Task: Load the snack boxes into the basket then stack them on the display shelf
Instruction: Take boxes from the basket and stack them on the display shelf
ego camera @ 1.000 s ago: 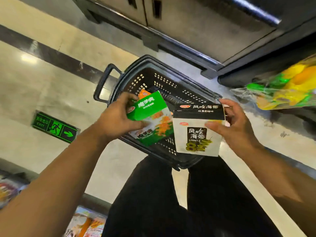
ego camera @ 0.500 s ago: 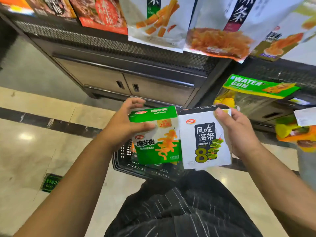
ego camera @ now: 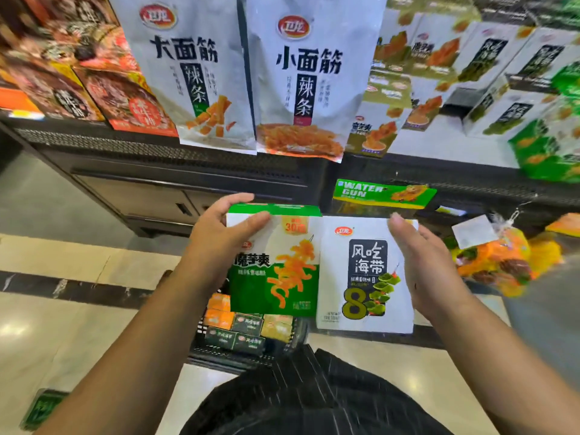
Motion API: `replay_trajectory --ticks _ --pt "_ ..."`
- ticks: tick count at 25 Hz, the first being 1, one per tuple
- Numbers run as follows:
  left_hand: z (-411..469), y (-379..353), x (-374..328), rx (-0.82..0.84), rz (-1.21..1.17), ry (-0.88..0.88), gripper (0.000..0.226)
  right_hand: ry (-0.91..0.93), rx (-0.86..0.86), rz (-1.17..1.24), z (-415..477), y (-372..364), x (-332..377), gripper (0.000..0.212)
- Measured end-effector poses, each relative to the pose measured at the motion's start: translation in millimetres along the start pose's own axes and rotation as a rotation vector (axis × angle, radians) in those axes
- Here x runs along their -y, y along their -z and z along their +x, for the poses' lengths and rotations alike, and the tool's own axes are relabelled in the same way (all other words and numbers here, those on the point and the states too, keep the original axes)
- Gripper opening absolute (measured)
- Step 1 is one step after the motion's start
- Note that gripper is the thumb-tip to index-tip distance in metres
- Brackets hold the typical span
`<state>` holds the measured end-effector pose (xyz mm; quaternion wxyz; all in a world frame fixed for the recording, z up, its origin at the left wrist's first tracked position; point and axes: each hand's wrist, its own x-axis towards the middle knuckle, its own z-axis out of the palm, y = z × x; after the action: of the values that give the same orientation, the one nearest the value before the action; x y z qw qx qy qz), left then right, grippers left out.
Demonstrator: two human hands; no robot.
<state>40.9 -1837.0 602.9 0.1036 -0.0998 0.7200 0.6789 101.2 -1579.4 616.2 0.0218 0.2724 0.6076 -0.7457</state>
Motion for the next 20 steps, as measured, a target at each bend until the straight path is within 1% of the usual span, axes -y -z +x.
replay_trajectory --ticks 3,7,9,10,11,13,16,20 --pt "-14.8 -50.4 -12.8 -0.024 0.035 -0.025 0.022 0.035 0.015 0.017 -3.9 49.9 24.8 0.031" --pt "-31.4 -117.9 -38.2 -0.006 0.015 -0.054 0.018 0.071 0.013 0.048 -3.1 115.2 50.8 0.026" --pt "-38.3 -151.8 -51.7 0.030 0.018 -0.072 0.025 0.083 0.002 0.080 -3.9 146.4 66.3 0.022" --pt "-41.0 -166.6 -58.4 0.053 0.019 -0.075 0.033 0.086 -0.010 0.089 -4.0 161.6 72.2 0.023" --pt "-42.4 -181.6 -64.6 0.073 0.032 -0.078 0.042 0.088 -0.024 0.089 -3.9 177.2 77.5 0.025" --pt "-43.4 -210.5 -75.7 0.116 0.081 -0.081 0.050 0.098 -0.057 0.093 -6.1 205.5 88.5 0.030" --pt "-42.5 -247.3 -91.0 0.211 0.156 -0.084 0.054 0.119 -0.096 0.116 -9.0 240.8 102.3 0.040" --pt "-34.8 -290.4 -102.7 0.367 0.170 -0.095 0.052 0.175 -0.153 0.135 -11.5 279.7 118.6 0.041"
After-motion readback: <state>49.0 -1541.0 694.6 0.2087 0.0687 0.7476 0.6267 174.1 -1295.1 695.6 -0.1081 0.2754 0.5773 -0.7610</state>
